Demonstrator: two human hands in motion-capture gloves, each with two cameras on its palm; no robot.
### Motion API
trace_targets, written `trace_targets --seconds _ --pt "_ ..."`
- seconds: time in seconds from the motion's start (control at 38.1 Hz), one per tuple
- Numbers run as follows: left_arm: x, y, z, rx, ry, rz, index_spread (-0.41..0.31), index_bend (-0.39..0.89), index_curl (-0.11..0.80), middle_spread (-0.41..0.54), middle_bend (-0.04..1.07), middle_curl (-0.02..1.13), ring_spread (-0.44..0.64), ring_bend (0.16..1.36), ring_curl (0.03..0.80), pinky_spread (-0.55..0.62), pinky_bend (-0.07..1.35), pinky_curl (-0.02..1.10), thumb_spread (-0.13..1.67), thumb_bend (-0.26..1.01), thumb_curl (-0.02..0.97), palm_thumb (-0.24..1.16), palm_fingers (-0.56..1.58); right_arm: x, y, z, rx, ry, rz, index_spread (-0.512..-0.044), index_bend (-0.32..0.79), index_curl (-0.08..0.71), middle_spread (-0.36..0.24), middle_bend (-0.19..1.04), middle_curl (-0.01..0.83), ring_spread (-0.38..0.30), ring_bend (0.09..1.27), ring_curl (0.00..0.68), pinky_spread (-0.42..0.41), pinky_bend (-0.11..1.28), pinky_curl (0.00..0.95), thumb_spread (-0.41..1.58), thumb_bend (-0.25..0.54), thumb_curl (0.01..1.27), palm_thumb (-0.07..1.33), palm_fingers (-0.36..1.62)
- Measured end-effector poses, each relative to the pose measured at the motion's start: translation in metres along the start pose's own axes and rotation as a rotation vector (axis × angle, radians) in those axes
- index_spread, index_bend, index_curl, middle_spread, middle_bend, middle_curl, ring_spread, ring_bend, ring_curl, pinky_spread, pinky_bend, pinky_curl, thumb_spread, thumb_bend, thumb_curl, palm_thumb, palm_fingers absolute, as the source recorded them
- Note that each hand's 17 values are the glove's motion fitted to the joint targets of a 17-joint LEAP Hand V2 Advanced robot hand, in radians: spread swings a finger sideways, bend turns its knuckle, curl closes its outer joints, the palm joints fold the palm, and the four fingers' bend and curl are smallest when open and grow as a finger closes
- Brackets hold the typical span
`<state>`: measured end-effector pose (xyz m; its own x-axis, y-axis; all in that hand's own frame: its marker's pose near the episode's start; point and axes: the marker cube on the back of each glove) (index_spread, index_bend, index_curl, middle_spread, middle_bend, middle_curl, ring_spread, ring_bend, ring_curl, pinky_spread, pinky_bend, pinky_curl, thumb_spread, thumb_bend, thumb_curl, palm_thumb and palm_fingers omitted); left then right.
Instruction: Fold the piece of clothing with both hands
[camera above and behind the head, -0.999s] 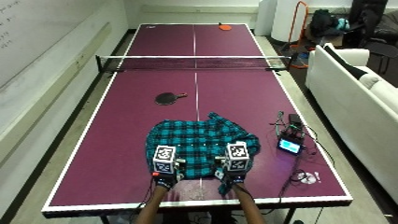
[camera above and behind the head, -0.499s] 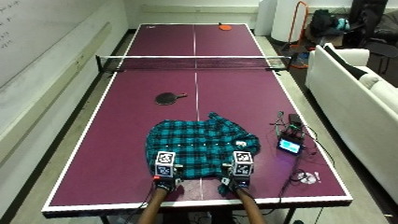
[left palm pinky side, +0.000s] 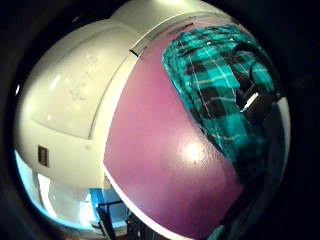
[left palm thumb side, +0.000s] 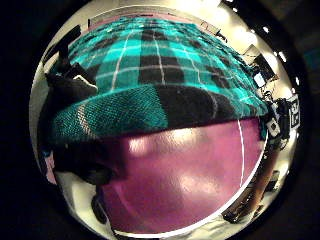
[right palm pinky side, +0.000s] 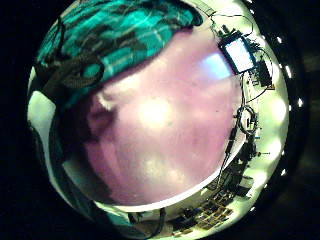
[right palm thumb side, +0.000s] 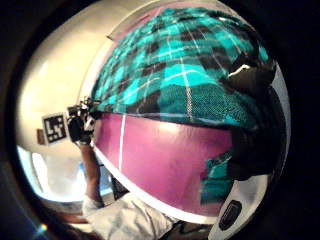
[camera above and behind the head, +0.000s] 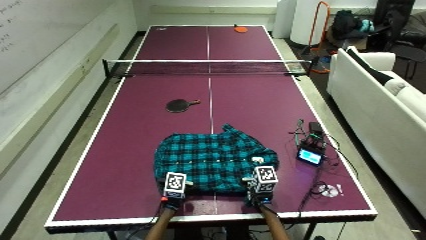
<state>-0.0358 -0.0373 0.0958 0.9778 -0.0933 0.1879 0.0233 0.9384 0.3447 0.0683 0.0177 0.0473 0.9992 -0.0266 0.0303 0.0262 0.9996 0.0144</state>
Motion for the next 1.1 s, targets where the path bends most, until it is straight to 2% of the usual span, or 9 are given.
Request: trace_targets --seconds 0.05,0.11,0.32,0.58,0.71,0.87,1.0,1.02,1.1 --pt "-0.008 -0.014 -0.01 0.153 0.009 -0.02 -0.25 0.25 0.36 -0.236 0.24 0.34 -0.21 0.59 0.307 -0.15 0.4 0.35 1.27 0.15 0.276 0.55 1.12 0.007 -0.002 0.002 0.014 0.014 -0.011 -0.334 0.21 0.304 -0.171 0.31 0.367 -0.141 0.42 0.273 0.042 0.31 0.287 1.25 0.222 0.32 0.86 0.99" --pt "-0.014 -0.011 -0.028 0.176 0.046 -0.03 -0.269 0.23 0.368 -0.266 0.3 0.38 -0.26 0.59 0.326 -0.18 0.37 0.36 1.26 0.16 0.284 0.59 1.17 0.015 -0.009 0.007 0.03 0.012 -0.035 -0.328 0.15 0.306 -0.186 0.34 0.382 -0.18 0.48 0.302 -0.005 0.31 0.297 1.24 0.235 0.33 0.91 1.11" --pt "-0.024 0.027 -0.098 -0.148 0.265 0.046 -0.308 0.18 0.389 -0.325 0.36 0.43 -0.34 0.63 0.372 -0.27 0.32 0.38 1.22 0.16 0.295 0.7 1.23 0.013 -0.014 -0.054 0.004 -0.018 -0.146 -0.316 0.07 0.287 -0.228 0.34 0.415 -0.245 0.69 0.413 -0.223 0.47 0.372 1.2 0.216 0.32 0.95 1.29" --pt "-0.041 -0.068 -0.117 -0.367 0.34 0.111 -0.32 0.15 0.397 -0.347 0.39 0.47 -0.38 0.64 0.398 -0.32 0.33 0.41 1.2 0.12 0.287 0.74 1.26 -0.01 -0.097 -0.159 -0.203 0.05 -0.038 -0.315 0.09 0.267 -0.255 0.39 0.447 -0.248 0.78 0.456 -0.316 0.55 0.416 1.18 0.177 0.31 0.98 1.28" --pt "-0.033 -0.086 -0.152 -0.552 0.528 0.153 -0.315 0.15 0.397 -0.357 0.41 0.48 -0.38 0.65 0.407 -0.33 0.34 0.42 1.19 0.11 0.286 0.76 1.25 -0.013 -0.143 -0.138 -0.41 0.07 0.001 -0.315 0.15 0.283 -0.258 0.41 0.459 -0.247 0.78 0.461 -0.325 0.54 0.418 1.18 0.15 0.29 0.97 1.29" --pt "-0.028 -0.118 -0.11 -0.605 0.453 0.08 -0.306 0.14 0.393 -0.357 0.43 0.49 -0.38 0.67 0.417 -0.32 0.33 0.42 1.2 0.1 0.286 0.79 1.23 -0.003 -0.185 -0.102 -0.546 0.026 0.085 -0.312 0.17 0.313 -0.256 0.44 0.477 -0.245 0.77 0.464 -0.326 0.5 0.411 1.2 0.128 0.28 0.97 1.3" --pt "-0.027 -0.137 -0.082 -0.468 0.474 -0.054 -0.299 0.14 0.39 -0.356 0.46 0.5 -0.38 0.69 0.427 -0.28 0.23 0.41 1.2 0.09 0.286 0.81 1.18 0.017 -0.2 -0.092 -0.37 0.044 0.236 -0.313 0.12 0.315 -0.256 0.45 0.482 -0.242 0.77 0.466 -0.327 0.51 0.413 1.2 0.131 0.28 1.01 1.27" --pt "-0.027 -0.139 -0.08 -0.408 0.479 -0.059 -0.26 -0.02 0.344 -0.347 0.47 0.51 -0.37 0.73 0.438 -0.25 0.25 0.42 1.2 0.09 0.287 0.82 1.05 0.022 -0.198 -0.094 -0.308 0.043 0.267 -0.316 0.09 0.303 -0.258 0.43 0.473 -0.249 0.76 0.46 -0.318 0.52 0.417 1.18 0.118 0.28 1.0 1.19" --pt "-0.029 -0.134 -0.079 -0.327 0.47 -0.063 -0.207 -0.09 0.283 -0.314 0.43 0.51 -0.35 0.74 0.45 -0.17 0.28 0.43 1.2 0.08 0.291 0.83 0.8 0.03 -0.186 -0.099 -0.144 0.03 0.317 -0.32 0.09 0.295 -0.245 0.36 0.451 -0.252 0.7 0.443 -0.26 0.52 0.412 1.14 0.077 0.28 0.97 1.01"
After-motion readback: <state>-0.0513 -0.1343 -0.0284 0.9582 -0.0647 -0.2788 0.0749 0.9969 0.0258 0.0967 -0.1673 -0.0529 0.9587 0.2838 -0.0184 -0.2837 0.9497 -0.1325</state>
